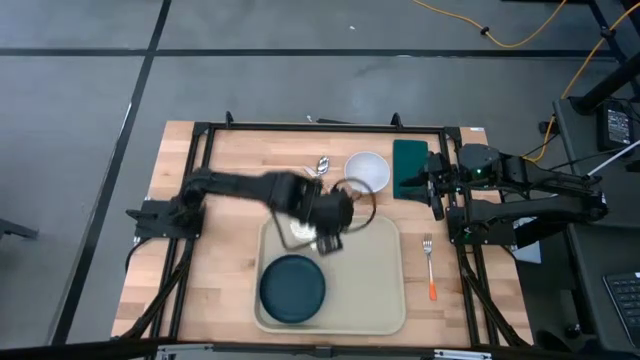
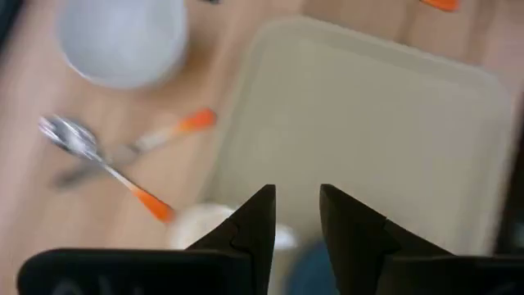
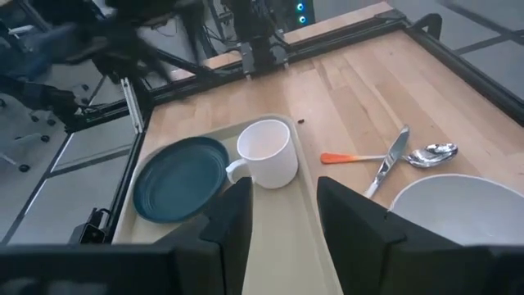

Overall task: Set up tray
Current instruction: Put the white bowl on the black plate

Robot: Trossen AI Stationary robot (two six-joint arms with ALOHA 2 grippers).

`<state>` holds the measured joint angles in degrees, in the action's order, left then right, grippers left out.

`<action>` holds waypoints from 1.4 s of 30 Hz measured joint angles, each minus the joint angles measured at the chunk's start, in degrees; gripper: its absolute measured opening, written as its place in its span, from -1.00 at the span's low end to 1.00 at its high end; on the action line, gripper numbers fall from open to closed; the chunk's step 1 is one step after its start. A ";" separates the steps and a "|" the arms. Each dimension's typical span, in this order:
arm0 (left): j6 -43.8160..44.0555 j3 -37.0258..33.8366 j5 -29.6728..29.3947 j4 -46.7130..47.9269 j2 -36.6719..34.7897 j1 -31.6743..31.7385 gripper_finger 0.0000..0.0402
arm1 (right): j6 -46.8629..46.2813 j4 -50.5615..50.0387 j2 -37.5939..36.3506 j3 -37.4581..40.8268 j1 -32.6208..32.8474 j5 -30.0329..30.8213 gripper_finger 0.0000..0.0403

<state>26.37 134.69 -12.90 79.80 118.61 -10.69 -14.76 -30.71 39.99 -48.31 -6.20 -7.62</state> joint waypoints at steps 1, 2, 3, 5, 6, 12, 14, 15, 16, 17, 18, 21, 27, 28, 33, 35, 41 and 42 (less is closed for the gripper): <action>-3.09 -0.02 0.46 -0.38 0.00 1.72 -0.54 | 0.00 0.17 0.00 0.00 0.00 0.00 -0.28; -6.37 -0.04 1.19 -0.74 0.07 3.32 -0.54 | -0.02 0.32 0.00 0.00 0.02 0.00 -0.28; -9.65 -0.04 1.88 -1.17 0.33 4.88 -0.55 | -0.05 0.48 0.00 0.00 0.00 0.00 -0.28; -15.14 -0.10 2.46 -2.19 0.73 7.60 -0.55 | -0.43 0.49 0.00 0.00 0.00 0.11 -0.28; -17.87 -0.43 2.48 -2.27 0.80 8.94 -0.54 | -1.28 0.48 0.00 0.00 0.02 0.44 -0.28; -32.79 -2.21 5.39 -3.65 1.24 16.81 -0.38 | -5.19 -0.52 -0.02 0.00 0.00 4.90 -0.28; -36.68 -2.12 7.32 -5.49 2.31 19.07 -0.30 | -6.28 -1.95 0.00 0.00 0.00 6.93 -0.28; -38.45 -2.16 8.69 -5.42 3.25 20.11 -0.26 | -7.00 -2.59 0.00 0.00 0.00 7.89 -0.28; -40.03 -2.16 9.76 -5.96 4.40 20.91 -0.22 | -7.58 -3.28 -0.01 0.00 0.01 8.80 -0.28; -41.48 -2.16 10.62 -6.73 5.27 21.49 -0.18 | -8.17 -4.06 -0.02 0.00 0.00 9.67 -0.28; -43.07 -2.21 11.00 -6.60 6.27 22.05 -0.14 | -8.99 -5.11 -0.02 0.00 0.00 10.35 -0.28; -47.49 -2.21 10.70 -7.36 9.39 22.63 -0.04 | -10.75 -7.56 0.00 0.00 0.00 12.01 -0.28; -51.47 -2.21 9.99 -15.27 13.41 22.64 0.04 | -13.67 -11.38 -0.02 0.00 0.00 13.27 -0.28; -52.01 -2.21 9.82 -16.32 13.64 22.75 0.04 | -13.72 -11.75 -0.02 0.00 0.01 13.27 -0.28; -55.22 -2.16 10.20 -18.17 16.16 22.70 0.05 | -13.67 -12.19 -0.02 0.00 0.00 13.20 -0.28; -55.26 -2.16 10.56 -17.96 17.25 22.37 0.05 | -13.57 -12.21 -0.01 0.00 0.00 13.16 -0.28; -55.50 -2.16 8.89 -19.71 19.30 21.82 0.05 | -13.48 -13.66 -0.02 0.00 0.02 13.11 -0.28; -55.46 -2.16 9.00 -19.67 19.43 21.80 0.05 | -13.49 -14.09 -0.02 0.00 0.02 13.09 -0.28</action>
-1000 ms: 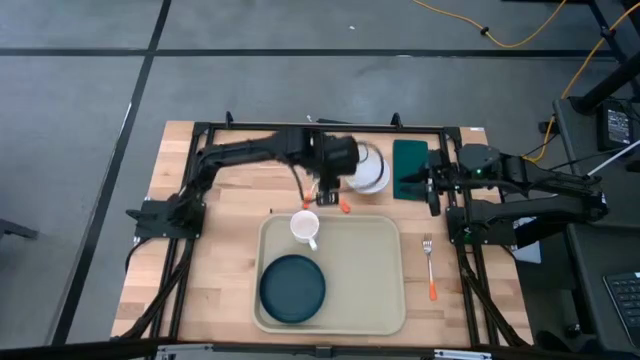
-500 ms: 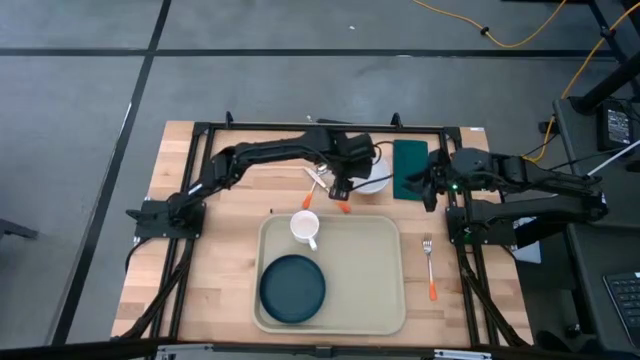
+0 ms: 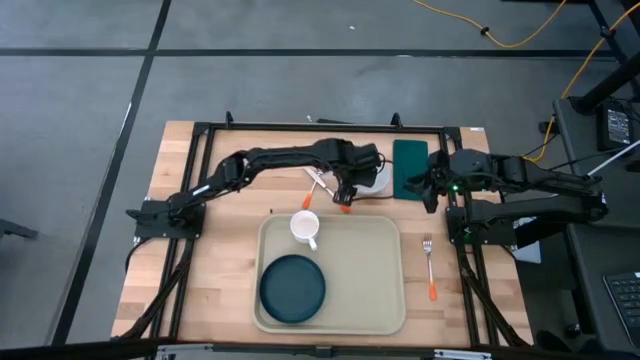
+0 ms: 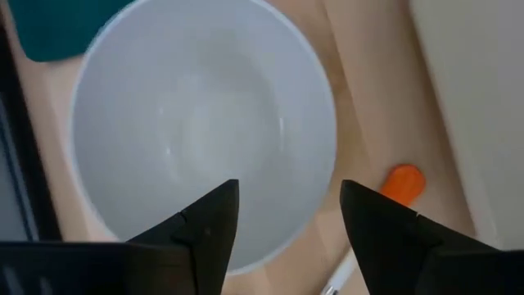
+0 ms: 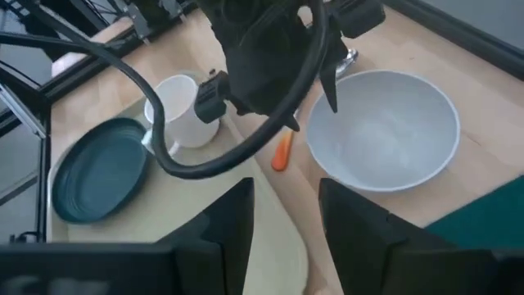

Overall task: Set up tray
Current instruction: Put the white bowl on the black plate

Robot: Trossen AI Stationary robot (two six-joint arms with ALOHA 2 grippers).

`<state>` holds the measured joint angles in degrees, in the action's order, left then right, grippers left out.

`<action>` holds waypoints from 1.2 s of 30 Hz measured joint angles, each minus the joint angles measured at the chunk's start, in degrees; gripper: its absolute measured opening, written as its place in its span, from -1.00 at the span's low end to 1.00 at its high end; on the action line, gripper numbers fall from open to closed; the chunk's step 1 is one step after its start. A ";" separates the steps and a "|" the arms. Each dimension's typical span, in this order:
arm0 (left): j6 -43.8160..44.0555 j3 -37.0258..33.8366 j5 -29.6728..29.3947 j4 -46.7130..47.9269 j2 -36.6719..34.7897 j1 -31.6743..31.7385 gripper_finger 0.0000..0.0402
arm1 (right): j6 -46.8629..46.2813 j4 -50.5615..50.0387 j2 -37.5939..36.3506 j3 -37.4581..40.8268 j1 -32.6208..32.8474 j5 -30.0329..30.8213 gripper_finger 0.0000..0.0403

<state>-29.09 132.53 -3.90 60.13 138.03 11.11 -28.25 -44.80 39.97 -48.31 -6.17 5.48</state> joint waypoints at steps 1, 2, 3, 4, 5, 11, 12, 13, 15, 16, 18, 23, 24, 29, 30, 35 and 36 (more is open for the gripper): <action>0.14 0.00 0.19 0.03 0.12 -0.03 0.05 | 0.00 -0.47 0.00 0.00 0.00 -0.02 -0.28; 0.21 0.01 0.41 -0.33 0.49 -0.02 0.05 | 0.02 -0.98 0.00 0.00 0.00 -0.02 -0.28; 0.25 0.02 0.48 -0.72 0.76 -0.03 0.05 | 0.04 -1.19 0.01 0.00 -0.01 -0.02 -0.28; 0.29 0.00 0.48 -0.29 1.05 -0.05 0.05 | 0.05 -1.23 0.02 0.00 0.00 -0.04 -0.28; 0.29 -0.06 0.54 0.18 1.22 -0.07 0.05 | 0.09 -1.38 0.00 0.00 0.00 -0.07 -0.28; 0.34 -0.02 0.75 -1.16 2.64 -0.04 0.05 | 0.18 -1.46 0.00 0.00 0.00 -0.56 -0.28; 0.45 -0.02 0.86 -1.24 2.90 -0.02 0.05 | 0.20 -1.46 0.02 0.00 0.00 -0.77 -0.28; 0.66 -0.04 0.93 -0.70 3.08 0.06 0.05 | 0.20 -1.46 0.02 0.00 0.00 -0.83 -0.28; 0.74 -0.01 0.95 -2.20 3.76 0.20 0.05 | 0.13 -1.46 0.00 0.00 0.00 -1.11 -0.28; 0.83 0.00 0.87 -2.20 3.92 0.24 0.04 | 0.13 -1.46 0.02 0.00 -0.01 -1.11 -0.28; 0.82 0.00 0.85 -1.50 4.17 0.25 0.02 | 0.12 -1.44 0.00 0.00 -0.02 -1.15 -0.28; 0.84 0.00 0.49 -1.65 4.68 0.26 -0.29 | 0.04 -1.42 0.00 0.00 -0.02 -1.54 -0.28; 0.84 0.00 0.52 -1.65 4.68 0.26 -0.39 | 0.04 -1.43 0.00 0.00 0.00 -1.62 -0.28; 1.41 0.00 0.44 -1.67 4.68 0.24 -0.93 | 0.17 -1.42 0.01 0.00 -0.02 -1.68 -0.28; 2.03 0.07 0.10 -1.55 4.68 0.24 -0.95 | 0.19 -1.42 0.00 0.00 -0.02 -1.68 -0.28; 3.30 2.40 -5.94 1.97 4.57 -0.17 -0.98 | 0.66 -1.41 0.01 0.00 -0.01 -2.48 -0.28; 3.20 2.31 -7.24 2.50 3.85 -0.23 -0.98 | 1.02 -1.40 0.02 0.00 0.00 -2.59 -0.28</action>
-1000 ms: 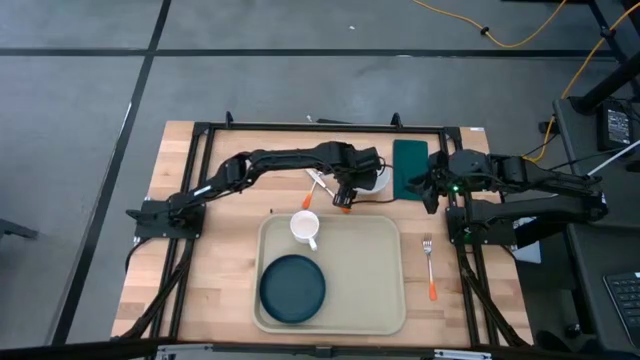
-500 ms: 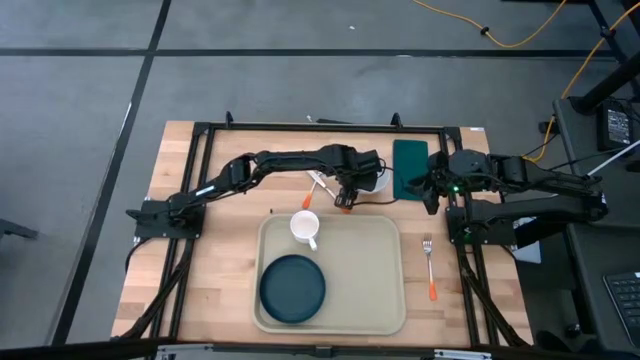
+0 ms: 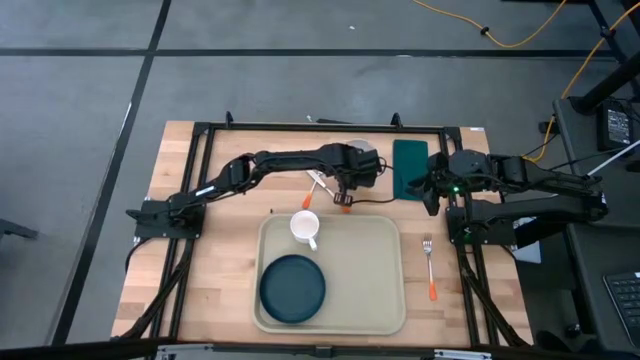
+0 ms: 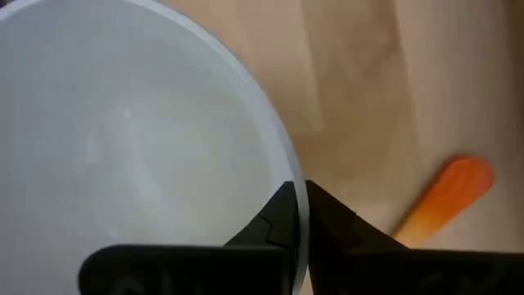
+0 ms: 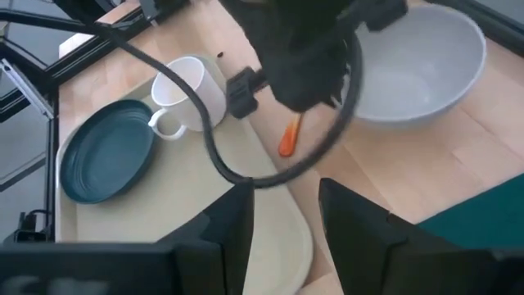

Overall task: Set up tray
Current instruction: Put the white bowl on the black plate

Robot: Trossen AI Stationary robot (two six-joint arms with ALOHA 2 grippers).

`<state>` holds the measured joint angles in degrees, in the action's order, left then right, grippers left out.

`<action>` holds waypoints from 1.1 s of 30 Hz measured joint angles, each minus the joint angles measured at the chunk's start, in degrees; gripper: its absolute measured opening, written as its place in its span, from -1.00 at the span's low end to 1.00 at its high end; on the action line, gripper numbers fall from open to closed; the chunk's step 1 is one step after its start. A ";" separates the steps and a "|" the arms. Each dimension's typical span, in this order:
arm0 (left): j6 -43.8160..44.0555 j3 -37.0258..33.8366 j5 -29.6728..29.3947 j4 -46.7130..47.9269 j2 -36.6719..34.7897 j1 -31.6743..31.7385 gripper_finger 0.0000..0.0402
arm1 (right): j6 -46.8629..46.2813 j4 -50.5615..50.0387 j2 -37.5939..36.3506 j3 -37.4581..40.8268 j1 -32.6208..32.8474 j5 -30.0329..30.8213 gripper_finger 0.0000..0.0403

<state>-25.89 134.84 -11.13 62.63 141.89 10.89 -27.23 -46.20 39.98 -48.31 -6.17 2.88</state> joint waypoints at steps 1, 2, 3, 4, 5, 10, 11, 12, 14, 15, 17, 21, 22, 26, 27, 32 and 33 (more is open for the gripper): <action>-0.02 -0.24 -0.61 0.76 -0.86 -0.14 -0.98 | 0.35 0.00 -0.02 0.00 -0.01 -0.04 -0.28; 0.08 -0.24 -1.02 1.66 -1.75 -0.29 -0.98 | 0.51 0.00 -0.01 0.00 -0.01 -0.06 -0.28; 0.51 -0.05 -1.17 2.44 -2.83 -0.36 -0.98 | 0.51 -0.01 -0.01 0.00 -0.02 -0.05 -0.28; 1.31 0.02 -1.18 3.17 -3.95 -0.48 -0.98 | 0.51 0.00 0.00 0.00 0.00 -0.07 -0.28; 2.32 0.07 -1.27 3.93 -5.33 -0.66 -0.98 | 0.53 0.00 -0.02 0.00 -0.02 -0.03 -0.28; 7.58 0.07 -4.53 9.02 -13.08 -2.56 -0.98 | 1.58 0.00 -0.01 0.00 -0.02 -0.02 -0.28; 8.48 0.09 -5.95 9.78 -14.93 -3.35 -0.98 | 2.35 0.03 -0.02 0.00 -0.01 -0.02 -0.28; 9.90 0.09 -7.04 10.29 -16.77 -4.16 -0.98 | 3.34 0.07 0.00 0.00 -0.02 -0.09 -0.28; 14.74 0.16 -8.75 11.27 -20.43 -6.05 -0.98 | 4.69 0.07 -0.02 0.00 0.00 -0.49 -0.28; 18.33 0.16 -8.81 11.91 -22.10 -6.98 -0.98 | 5.21 0.11 0.00 0.00 -0.02 -0.74 -0.28; 27.63 0.22 -8.73 13.33 -25.15 -9.01 -0.98 | 5.91 0.10 0.00 0.00 -0.02 -1.28 -0.28; 44.01 0.22 -10.19 17.10 -29.32 -14.77 -0.98 | 7.62 0.08 0.00 0.00 -0.02 -2.92 -0.28; 47.05 0.22 -10.45 17.61 -30.00 -16.58 -0.98 | 8.14 0.11 -0.01 0.00 -0.01 -3.12 -0.28; 59.29 0.22 -10.57 19.23 -30.59 -24.15 -0.98 | 9.83 0.13 0.00 0.00 -0.02 -4.36 -0.28; 61.95 0.22 -10.58 19.35 -30.48 -26.03 -0.98 | 10.36 0.11 0.00 0.00 -0.02 -4.54 -0.28; 71.78 0.14 -10.18 21.18 -26.95 -34.41 -0.98 | 11.18 0.21 -0.02 0.00 0.00 -4.55 -0.28; 73.42 0.09 -10.09 21.57 -26.11 -35.79 -0.98 | 10.99 0.36 -0.02 0.00 -0.02 -4.55 -0.28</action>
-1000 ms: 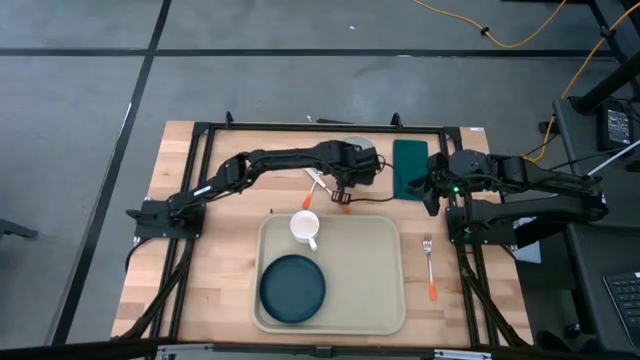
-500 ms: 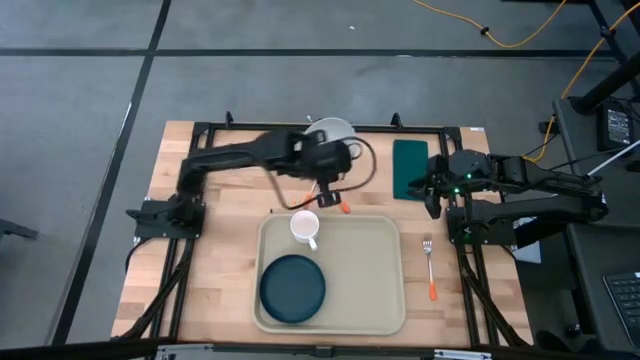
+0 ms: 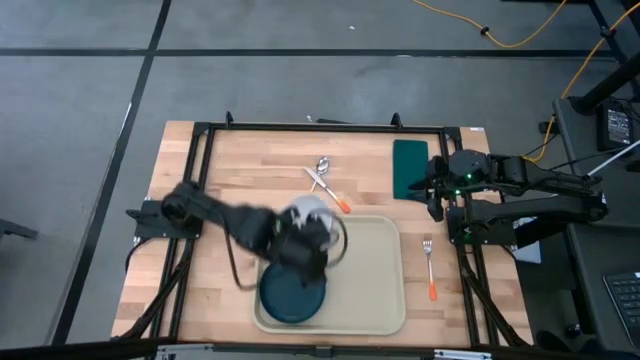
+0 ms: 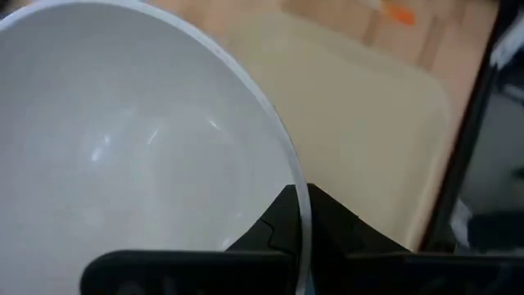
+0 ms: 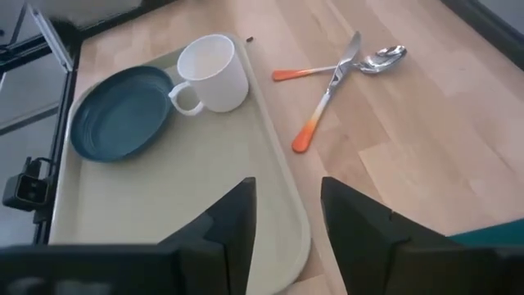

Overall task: Set up tray
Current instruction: Put the white bowl on the black plate

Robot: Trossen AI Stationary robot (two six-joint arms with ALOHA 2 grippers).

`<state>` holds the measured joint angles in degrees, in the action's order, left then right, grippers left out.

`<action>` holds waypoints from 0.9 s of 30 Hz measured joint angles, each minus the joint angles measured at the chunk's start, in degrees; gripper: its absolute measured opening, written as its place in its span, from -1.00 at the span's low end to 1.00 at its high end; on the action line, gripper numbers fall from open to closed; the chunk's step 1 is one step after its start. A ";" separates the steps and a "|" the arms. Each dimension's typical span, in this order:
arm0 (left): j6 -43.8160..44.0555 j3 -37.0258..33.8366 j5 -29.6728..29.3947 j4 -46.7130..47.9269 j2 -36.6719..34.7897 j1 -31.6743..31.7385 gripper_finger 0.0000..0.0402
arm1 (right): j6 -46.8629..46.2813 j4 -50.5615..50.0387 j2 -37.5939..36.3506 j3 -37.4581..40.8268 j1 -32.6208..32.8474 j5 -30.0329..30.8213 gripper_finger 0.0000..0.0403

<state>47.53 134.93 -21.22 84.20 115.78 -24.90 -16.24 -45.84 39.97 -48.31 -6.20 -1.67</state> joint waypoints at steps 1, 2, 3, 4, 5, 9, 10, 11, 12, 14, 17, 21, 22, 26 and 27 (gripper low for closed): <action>1.59 0.00 0.01 0.39 0.87 -1.45 -0.99 | -0.22 0.12 0.02 0.00 0.00 0.02 -0.28; 2.98 0.02 0.29 1.04 1.69 -2.71 -0.99 | -0.65 0.24 0.01 0.00 0.02 0.02 -0.28; 4.11 0.02 0.70 1.77 2.64 -3.80 -0.99 | -1.45 0.31 0.00 0.00 0.00 0.01 -0.28; 4.92 0.01 1.20 2.22 3.72 -4.86 -0.99 | -2.03 0.39 0.01 0.00 0.00 0.01 -0.28; 5.73 -0.39 1.82 2.22 4.68 -5.86 -0.99 | -2.89 0.59 0.01 0.00 0.02 0.02 -0.28; 8.07 -1.41 3.93 2.25 7.57 -9.23 -0.99 | -4.82 1.97 0.01 0.00 0.02 0.03 -0.28; 8.59 -1.47 4.30 2.27 8.11 -9.90 -0.99 | -5.17 2.27 0.00 0.00 0.00 0.04 -0.28; 9.16 -1.49 4.57 2.24 8.77 -10.59 -0.99 | -5.72 2.58 0.02 0.00 0.02 0.04 -0.28; 9.75 -1.49 4.74 2.18 9.48 -11.14 -0.99 | -5.81 2.85 0.00 0.00 0.00 0.06 -0.28; 10.80 -1.60 4.80 2.16 11.02 -12.10 -0.99 | -5.87 3.23 0.01 0.00 0.00 0.04 -0.28; 11.30 -1.60 5.75 2.10 13.07 -12.97 -0.99 | -6.16 3.77 0.00 0.00 0.00 0.04 -0.28; 9.87 -1.61 8.94 0.55 16.48 -13.42 -0.99 | -6.20 3.79 0.01 0.00 0.02 0.05 -0.28; 9.39 -1.67 9.48 0.37 17.14 -13.42 -0.99 | -6.20 3.82 0.00 0.00 0.00 0.06 -0.28; 7.38 -1.66 10.42 -0.92 19.38 -13.20 -0.99 | -6.00 3.82 0.01 0.00 0.00 0.06 -0.28; 7.01 -1.66 10.62 -0.92 19.93 -13.07 -0.99 | -6.00 3.85 0.00 0.00 0.01 0.06 -0.28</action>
<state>54.54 133.27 -10.61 83.29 135.71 -37.97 -22.24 -41.99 39.97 -48.31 -6.18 -1.61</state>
